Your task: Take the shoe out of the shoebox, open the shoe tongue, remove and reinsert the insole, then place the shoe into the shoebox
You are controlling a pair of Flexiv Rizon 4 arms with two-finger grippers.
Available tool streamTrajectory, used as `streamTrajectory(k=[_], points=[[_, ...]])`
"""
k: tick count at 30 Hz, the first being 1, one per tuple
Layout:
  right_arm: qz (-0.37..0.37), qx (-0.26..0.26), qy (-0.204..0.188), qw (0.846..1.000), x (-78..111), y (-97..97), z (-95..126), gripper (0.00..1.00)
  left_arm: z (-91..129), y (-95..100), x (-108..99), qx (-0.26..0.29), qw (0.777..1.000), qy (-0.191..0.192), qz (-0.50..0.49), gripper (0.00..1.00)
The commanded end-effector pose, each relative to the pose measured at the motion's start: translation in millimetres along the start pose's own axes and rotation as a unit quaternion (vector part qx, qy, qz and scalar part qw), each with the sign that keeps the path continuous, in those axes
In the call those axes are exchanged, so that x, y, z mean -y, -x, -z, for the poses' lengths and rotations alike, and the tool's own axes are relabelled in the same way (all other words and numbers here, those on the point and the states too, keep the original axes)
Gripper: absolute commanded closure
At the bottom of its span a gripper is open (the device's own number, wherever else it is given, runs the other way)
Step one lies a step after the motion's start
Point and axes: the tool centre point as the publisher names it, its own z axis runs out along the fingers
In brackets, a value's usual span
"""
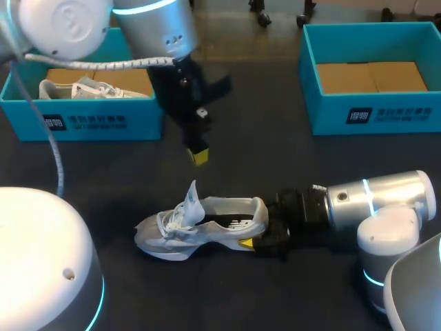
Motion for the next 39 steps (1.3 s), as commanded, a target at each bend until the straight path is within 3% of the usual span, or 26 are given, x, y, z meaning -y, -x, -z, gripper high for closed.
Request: streamTrajectory(k=[1, 3, 5, 7, 8, 18, 22, 24, 33, 38, 39], points=[[0.000, 0.001, -0.002, 1.000, -0.4, 0.1, -0.6, 1.00, 0.4, 0.0, 5.8, 0.000, 1.000, 0.030, 0.000, 1.00], [0.000, 0.001, -0.002, 1.000, -0.4, 0.1, -0.6, 1.00, -11.1, -8.5, 2.7, 0.052, 0.998, 0.009, -0.042, 1.00], [0.000, 0.001, -0.002, 1.000, -0.4, 0.1, -0.6, 1.00, -19.9, -15.6, 1.7, 0.047, 0.993, 0.020, -0.103, 1.00], [0.000, 0.001, -0.002, 1.000, -0.4, 0.1, -0.6, 1.00, -29.6, -19.8, 4.6, 0.067, 0.991, -0.007, -0.120, 1.00], [0.000, 0.001, -0.002, 1.000, -0.4, 0.1, -0.6, 1.00, -34.9, -19.7, 8.0, 0.050, 0.985, 0.015, -0.166, 1.00], [0.000, 0.001, -0.002, 1.000, -0.4, 0.1, -0.6, 1.00, -37.1, -18.2, 11.2, 0.058, 0.984, 0.020, -0.167, 1.00], [0.000, 0.001, -0.002, 1.000, -0.4, 0.1, -0.6, 1.00, -71.0, -17.4, 21.2, 0.074, 0.975, 0.015, -0.208, 1.00], [0.000, 0.001, -0.002, 1.000, -0.4, 0.1, -0.6, 1.00, -86.8, -11.8, 29.5, 0.048, 0.966, 0.062, -0.245, 1.00], [0.000, 0.001, -0.002, 1.000, -0.4, 0.1, -0.6, 1.00, -86.8, -11.8, 29.5, 0.048, 0.966, 0.062, -0.245, 1.00], [0.000, 0.001, -0.002, 1.000, -0.4, 0.1, -0.6, 1.00, -122.0, -5.4, 37.5, 0.082, 0.961, 0.058, -0.257, 1.00], [0.000, 0.001, -0.002, 1.000, -0.4, 0.1, -0.6, 1.00, -129.7, -0.2, 39.6, 0.064, 0.957, 0.078, -0.271, 1.00]])
